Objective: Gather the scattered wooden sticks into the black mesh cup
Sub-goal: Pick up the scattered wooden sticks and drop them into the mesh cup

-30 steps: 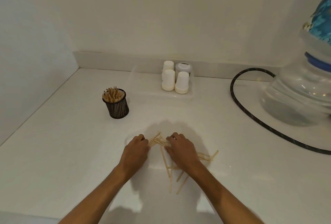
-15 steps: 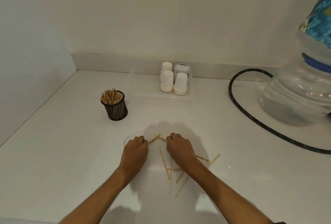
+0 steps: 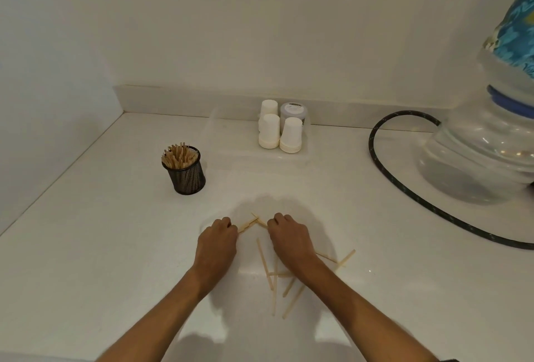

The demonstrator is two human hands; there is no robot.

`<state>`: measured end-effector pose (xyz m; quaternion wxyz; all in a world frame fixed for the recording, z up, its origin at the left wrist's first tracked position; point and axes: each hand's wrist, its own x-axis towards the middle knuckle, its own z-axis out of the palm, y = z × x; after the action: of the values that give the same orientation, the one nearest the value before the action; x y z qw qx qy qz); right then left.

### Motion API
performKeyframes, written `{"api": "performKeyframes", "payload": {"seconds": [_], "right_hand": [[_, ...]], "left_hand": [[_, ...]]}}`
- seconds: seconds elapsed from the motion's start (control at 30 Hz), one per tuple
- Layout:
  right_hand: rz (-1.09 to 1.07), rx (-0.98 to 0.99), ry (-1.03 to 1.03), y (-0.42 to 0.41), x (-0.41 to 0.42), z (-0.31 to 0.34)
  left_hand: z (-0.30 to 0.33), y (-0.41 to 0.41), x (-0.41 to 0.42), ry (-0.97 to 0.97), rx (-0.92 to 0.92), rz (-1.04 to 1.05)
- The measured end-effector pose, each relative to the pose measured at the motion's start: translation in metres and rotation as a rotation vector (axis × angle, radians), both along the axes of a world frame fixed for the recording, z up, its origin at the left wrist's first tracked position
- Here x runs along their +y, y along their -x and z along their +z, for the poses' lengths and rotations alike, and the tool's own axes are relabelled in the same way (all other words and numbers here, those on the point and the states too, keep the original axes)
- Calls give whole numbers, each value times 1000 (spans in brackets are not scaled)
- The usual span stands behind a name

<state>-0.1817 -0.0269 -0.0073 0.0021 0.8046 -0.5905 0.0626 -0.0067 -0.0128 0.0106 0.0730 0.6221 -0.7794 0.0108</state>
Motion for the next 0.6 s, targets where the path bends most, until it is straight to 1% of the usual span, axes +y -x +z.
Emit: {"api": "performKeyframes", "payload": {"seconds": [0.13,0.33,0.47,0.6], "right_hand": [[8,2,-20,0,-5,4],[-15,26,-29,-9,-11,5],[-18,54,7,-10,-9,3],[-49,-9,-7,-10,-9,3]], "left_hand": [[6,1,-1,67,5,0],[2,2,0,116,-71,-89],[-5,-1,0,156,-115,-121],[-8,-3,0,192,-119,-105]]}}
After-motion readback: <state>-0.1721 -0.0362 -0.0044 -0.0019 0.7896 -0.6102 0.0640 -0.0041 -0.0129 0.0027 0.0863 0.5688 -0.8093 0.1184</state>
